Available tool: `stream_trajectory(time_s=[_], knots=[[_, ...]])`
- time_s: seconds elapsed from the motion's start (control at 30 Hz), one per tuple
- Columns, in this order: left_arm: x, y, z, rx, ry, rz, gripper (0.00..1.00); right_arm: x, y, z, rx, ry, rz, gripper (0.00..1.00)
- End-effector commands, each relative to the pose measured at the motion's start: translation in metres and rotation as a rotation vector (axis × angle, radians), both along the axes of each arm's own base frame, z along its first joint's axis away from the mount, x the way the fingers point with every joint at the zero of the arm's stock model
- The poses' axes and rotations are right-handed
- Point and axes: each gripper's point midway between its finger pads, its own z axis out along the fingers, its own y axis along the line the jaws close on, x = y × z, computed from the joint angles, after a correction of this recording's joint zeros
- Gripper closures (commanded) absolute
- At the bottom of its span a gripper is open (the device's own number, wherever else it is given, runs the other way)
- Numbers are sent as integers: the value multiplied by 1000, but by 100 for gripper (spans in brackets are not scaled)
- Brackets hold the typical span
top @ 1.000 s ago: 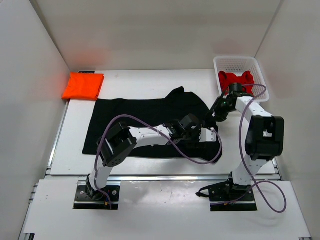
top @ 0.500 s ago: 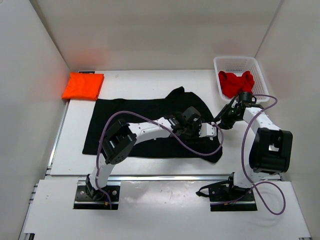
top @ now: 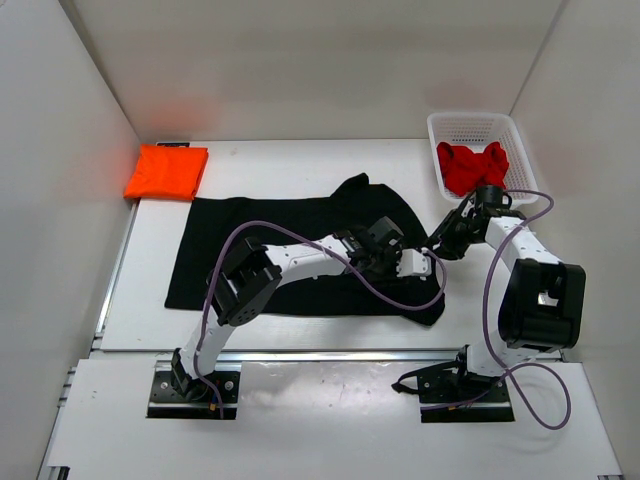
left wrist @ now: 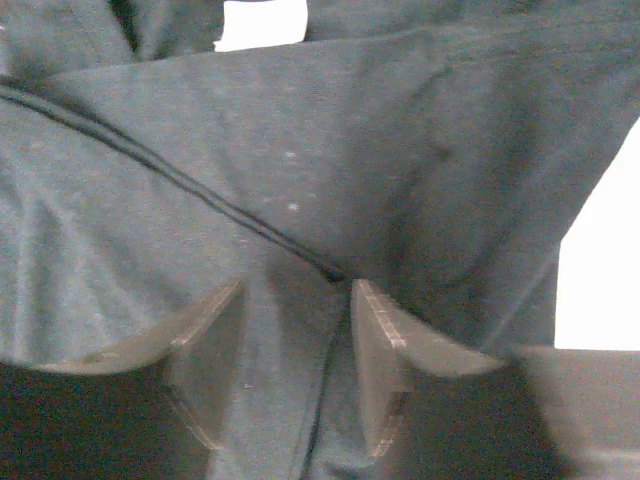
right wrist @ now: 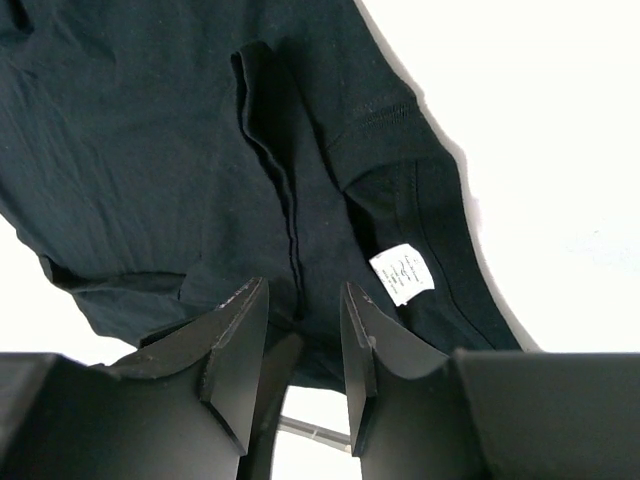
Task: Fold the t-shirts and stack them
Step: Fold the flattened tshirt in 1/3 of the way
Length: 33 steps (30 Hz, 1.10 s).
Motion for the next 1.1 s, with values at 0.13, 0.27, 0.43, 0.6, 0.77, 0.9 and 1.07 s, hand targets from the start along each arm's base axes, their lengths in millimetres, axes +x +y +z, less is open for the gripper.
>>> stream_trajectory(time_s=[0.13,0.27,0.43,0.6,0.77,0.9,1.07], knots=[[7,-4,11,-19,-10,1,48,-7,2,9,3,-49,10,68],[1,-1,10,-13,28,-14,53,-7,-1,8,-2,-54,2,68],[-14,-3,13,-14,79,-52,38,-7,0,10,-11,-57,8,68],[-2,-6,3,-8,-5,0,39,-9,-2,8,-12,-52,1,68],[21,-9,8,-43,-35,73,48,-13,1,10,-20,-55,13,69],[17,-8,4,-21,-27,27,46,-18,1,7,-8,-45,11,70],[5,-8,2,-23,36,-5,43,-19,-1,4,-7,-33,4,70]])
